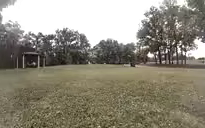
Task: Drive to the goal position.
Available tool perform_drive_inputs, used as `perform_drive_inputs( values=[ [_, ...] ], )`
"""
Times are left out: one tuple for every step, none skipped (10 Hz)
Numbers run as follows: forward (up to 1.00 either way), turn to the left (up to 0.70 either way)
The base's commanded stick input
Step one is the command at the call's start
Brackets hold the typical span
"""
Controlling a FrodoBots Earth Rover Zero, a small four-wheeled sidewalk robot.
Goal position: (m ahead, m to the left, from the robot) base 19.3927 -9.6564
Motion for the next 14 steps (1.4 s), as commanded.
perform_drive_inputs(
  values=[
    [0.7, 0.0],
    [0.7, 0.0],
    [0.7, 0.0],
    [0.7, 0.0],
    [0.7, 0.0],
    [0.7, 0.0],
    [0.7, 0.0],
    [0.7, 0.0],
    [0.7, 0.0],
    [0.7, 0.0],
    [0.7, 0.0],
    [0.7, 0.0],
    [0.7, 0.0],
    [0.7, 0.0]
  ],
)
